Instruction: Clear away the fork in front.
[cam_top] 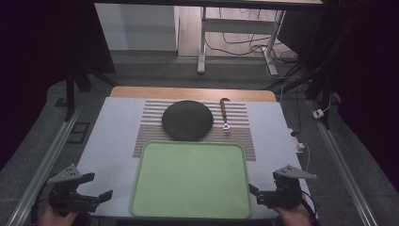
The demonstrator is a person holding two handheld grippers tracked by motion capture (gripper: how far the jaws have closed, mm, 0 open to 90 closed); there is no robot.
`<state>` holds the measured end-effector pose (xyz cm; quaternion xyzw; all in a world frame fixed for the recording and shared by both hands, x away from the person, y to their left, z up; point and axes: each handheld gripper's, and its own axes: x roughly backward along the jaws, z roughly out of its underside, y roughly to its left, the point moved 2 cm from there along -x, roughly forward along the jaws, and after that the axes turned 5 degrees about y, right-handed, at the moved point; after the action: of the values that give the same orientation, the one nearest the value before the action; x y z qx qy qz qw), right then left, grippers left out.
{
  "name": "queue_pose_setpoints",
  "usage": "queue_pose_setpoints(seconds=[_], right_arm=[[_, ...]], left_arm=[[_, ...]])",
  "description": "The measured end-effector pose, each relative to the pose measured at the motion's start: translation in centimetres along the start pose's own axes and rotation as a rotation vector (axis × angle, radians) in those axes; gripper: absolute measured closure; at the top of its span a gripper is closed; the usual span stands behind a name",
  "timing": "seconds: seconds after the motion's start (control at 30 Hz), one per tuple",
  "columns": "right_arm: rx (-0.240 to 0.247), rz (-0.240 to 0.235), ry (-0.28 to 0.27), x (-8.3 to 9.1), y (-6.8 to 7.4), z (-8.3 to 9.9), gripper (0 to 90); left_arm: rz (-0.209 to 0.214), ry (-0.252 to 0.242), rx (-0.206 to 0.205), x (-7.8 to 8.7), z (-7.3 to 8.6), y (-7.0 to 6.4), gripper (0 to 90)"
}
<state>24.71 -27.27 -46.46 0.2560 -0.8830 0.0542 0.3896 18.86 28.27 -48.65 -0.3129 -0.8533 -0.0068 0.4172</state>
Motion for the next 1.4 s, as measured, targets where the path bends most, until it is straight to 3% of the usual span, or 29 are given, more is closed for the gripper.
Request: queue_pose_setpoints(seconds=[0.23,0.77,0.87,0.9,1.03,1.17,1.4], right_arm=[[-0.003,-0.015,0.010,-0.1,0.0,0.0,0.0],[0.011,0.002,0.032,-0.3,0.2,-0.2,0.0],[0.031,0.004,0.037,-0.4,0.4,-0.2,0.0],[0.061,0.018,0.035,-0.4,0.5,-0.2,0.0],[0.106,0.043,0.034,-0.4,0.8,-0.3,0.0],[0.126,0.048,0.029,-0.4,1.0,-0.4,0.0],[0.175,0.014,0.024,-0.7,1.5,-0.8,0.0]], left_arm=[[-0.001,0.004,-0.003,-0.2,-0.1,0.0,0.0],[-0.016,0.040,-0.006,-0.5,-0.2,-0.1,0.0],[-0.017,0.047,-0.009,-0.6,-0.3,-0.2,0.0],[-0.017,0.048,-0.009,-0.6,-0.3,-0.2,0.0],[-0.018,0.053,-0.009,-0.6,-0.3,-0.2,0.0],[-0.018,0.055,-0.011,-0.6,-0.3,-0.2,0.0],[-0.021,0.060,-0.011,-0.7,-0.3,-0.2,0.0]])
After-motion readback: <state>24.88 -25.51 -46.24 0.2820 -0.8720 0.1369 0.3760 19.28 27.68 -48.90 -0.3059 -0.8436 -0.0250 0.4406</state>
